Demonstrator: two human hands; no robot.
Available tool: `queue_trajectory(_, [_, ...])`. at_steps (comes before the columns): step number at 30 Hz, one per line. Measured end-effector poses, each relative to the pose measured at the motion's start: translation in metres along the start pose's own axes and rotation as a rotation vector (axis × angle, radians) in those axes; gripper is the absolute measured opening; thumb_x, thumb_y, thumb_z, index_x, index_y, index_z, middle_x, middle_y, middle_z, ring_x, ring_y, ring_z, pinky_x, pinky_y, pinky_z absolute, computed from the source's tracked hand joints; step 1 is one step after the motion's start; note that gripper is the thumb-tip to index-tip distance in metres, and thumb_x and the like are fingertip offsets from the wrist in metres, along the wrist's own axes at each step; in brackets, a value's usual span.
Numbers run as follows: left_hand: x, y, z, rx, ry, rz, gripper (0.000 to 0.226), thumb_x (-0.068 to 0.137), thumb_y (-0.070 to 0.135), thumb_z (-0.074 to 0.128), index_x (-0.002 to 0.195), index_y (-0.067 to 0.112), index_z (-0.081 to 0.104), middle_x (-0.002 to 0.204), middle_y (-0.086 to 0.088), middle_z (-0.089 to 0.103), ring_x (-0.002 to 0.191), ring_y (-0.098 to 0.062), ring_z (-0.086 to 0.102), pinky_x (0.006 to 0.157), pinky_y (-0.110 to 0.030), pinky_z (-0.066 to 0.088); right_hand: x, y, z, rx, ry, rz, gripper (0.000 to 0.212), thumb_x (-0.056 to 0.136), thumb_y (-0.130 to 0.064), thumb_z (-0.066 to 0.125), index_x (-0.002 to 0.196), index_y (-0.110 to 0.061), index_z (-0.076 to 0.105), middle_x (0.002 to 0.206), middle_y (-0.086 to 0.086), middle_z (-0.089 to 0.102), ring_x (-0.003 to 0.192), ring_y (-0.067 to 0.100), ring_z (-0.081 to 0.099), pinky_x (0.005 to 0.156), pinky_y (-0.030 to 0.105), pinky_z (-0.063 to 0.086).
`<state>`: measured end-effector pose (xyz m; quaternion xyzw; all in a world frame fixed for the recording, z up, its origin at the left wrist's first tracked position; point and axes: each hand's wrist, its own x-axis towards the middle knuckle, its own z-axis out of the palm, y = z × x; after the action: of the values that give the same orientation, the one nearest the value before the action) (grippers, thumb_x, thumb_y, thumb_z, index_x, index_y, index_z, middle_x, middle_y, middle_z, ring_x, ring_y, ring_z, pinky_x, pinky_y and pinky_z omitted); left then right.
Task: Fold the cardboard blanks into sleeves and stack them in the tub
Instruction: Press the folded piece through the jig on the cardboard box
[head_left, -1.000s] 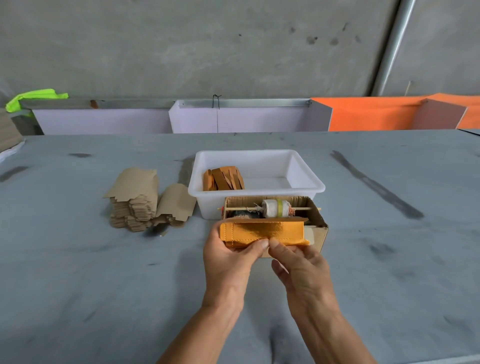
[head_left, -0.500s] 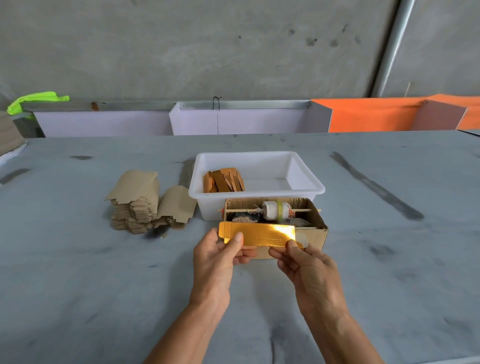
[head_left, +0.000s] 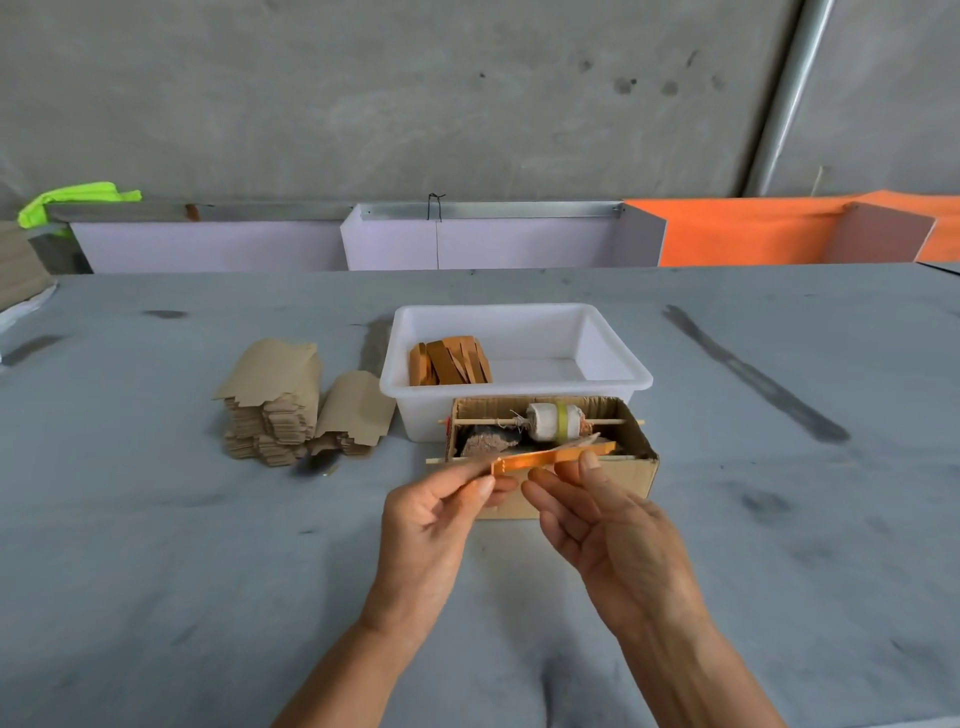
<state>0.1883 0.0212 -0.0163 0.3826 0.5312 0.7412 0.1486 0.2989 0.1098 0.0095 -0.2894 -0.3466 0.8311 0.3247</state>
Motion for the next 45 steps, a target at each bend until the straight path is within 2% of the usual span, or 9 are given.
queue_trajectory(6, [0.0,-0.005,-0.009,0.295,-0.146,0.214,0.047,0.074,-0.027,0.056,0.096,0.012,0.073,0.112,0.0,0.068,0.109,-0.015,0.063,0.095,-0.031,0.049,-0.001,0.002,0.0,-0.031,0.007,0.032,0.018,0.089,-0.015,0.059,0.079,-0.008,0.071,0.083,0.013,0.074,0.065,0.018,0.071,0.049,0.023,0.054])
queue_trajectory(9, [-0.001,-0.002,-0.014,0.351,-0.249,0.153,0.057,0.071,-0.027,0.045,0.098,0.014,0.073,0.119,0.004,0.065,0.115,-0.011,0.059,0.097,-0.026,0.047,0.0,0.003,-0.003,-0.07,0.016,0.041,0.013,0.087,-0.011,0.06,0.081,-0.006,0.071,0.078,0.012,0.073,0.059,0.016,0.068,0.047,0.022,0.052])
queue_trajectory(12, [0.0,0.005,-0.016,0.269,-0.313,0.03,0.044,0.072,-0.013,0.044,0.095,0.01,0.074,0.119,0.003,0.064,0.114,-0.009,0.059,0.093,-0.02,0.048,0.001,0.005,-0.005,-0.109,0.004,0.046,0.012,0.085,-0.011,0.061,0.087,-0.006,0.071,0.082,0.012,0.073,0.062,0.016,0.068,0.047,0.021,0.052])
queue_trajectory(16, [0.003,0.007,-0.007,0.244,-0.171,-0.034,0.011,0.082,0.003,0.066,0.081,0.007,0.076,0.102,0.005,0.07,0.101,-0.012,0.065,0.079,-0.02,0.053,0.0,0.009,-0.005,-0.129,-0.001,0.052,0.011,0.085,-0.01,0.061,0.089,-0.006,0.071,0.084,0.012,0.074,0.064,0.015,0.069,0.049,0.021,0.052])
queue_trajectory(22, [0.011,0.008,0.0,0.239,-0.049,-0.127,0.021,0.07,-0.005,0.077,0.068,0.016,0.073,0.081,0.003,0.072,0.078,-0.014,0.069,0.072,-0.028,0.058,0.0,0.013,-0.003,-0.156,0.018,0.058,0.01,0.08,-0.009,0.065,0.087,-0.006,0.071,0.083,0.011,0.073,0.064,0.014,0.069,0.049,0.021,0.052])
queue_trajectory(30, [0.016,0.01,0.0,0.104,-0.11,-0.282,0.031,0.072,-0.012,0.07,0.089,0.014,0.065,0.086,-0.012,0.071,0.078,-0.023,0.068,0.07,-0.032,0.056,-0.001,0.013,-0.003,-0.212,0.001,0.036,0.015,0.067,-0.021,0.07,0.078,-0.012,0.073,0.076,0.008,0.071,0.065,0.012,0.065,0.055,0.024,0.051])
queue_trajectory(36, [0.017,0.014,-0.001,0.207,-0.251,-0.317,0.039,0.077,-0.011,0.067,0.101,0.019,0.059,0.09,-0.002,0.074,0.086,-0.019,0.069,0.076,-0.035,0.057,0.0,0.015,-0.002,-0.354,0.019,-0.024,0.008,0.082,-0.012,0.067,0.075,-0.01,0.07,0.07,0.005,0.07,0.061,0.009,0.061,0.063,0.028,0.046])
queue_trajectory(40, [0.016,0.012,0.003,0.222,-0.209,-0.326,0.04,0.082,0.002,0.069,0.109,0.025,0.051,0.086,0.001,0.074,0.084,-0.015,0.07,0.08,-0.034,0.056,0.001,0.019,0.0,-0.362,0.094,-0.093,0.012,0.087,-0.011,0.064,0.075,-0.008,0.066,0.066,0.004,0.068,0.063,0.011,0.06,0.065,0.029,0.046])
queue_trajectory(45, [0.016,0.01,0.007,0.316,-0.226,-0.33,0.048,0.074,0.008,0.078,0.106,0.032,0.051,0.086,0.005,0.073,0.082,-0.013,0.07,0.07,-0.032,0.058,0.001,0.02,0.001,-0.322,0.116,-0.114,0.018,0.087,-0.01,0.063,0.07,-0.01,0.062,0.064,0.004,0.065,0.066,0.014,0.058,0.066,0.03,0.043])
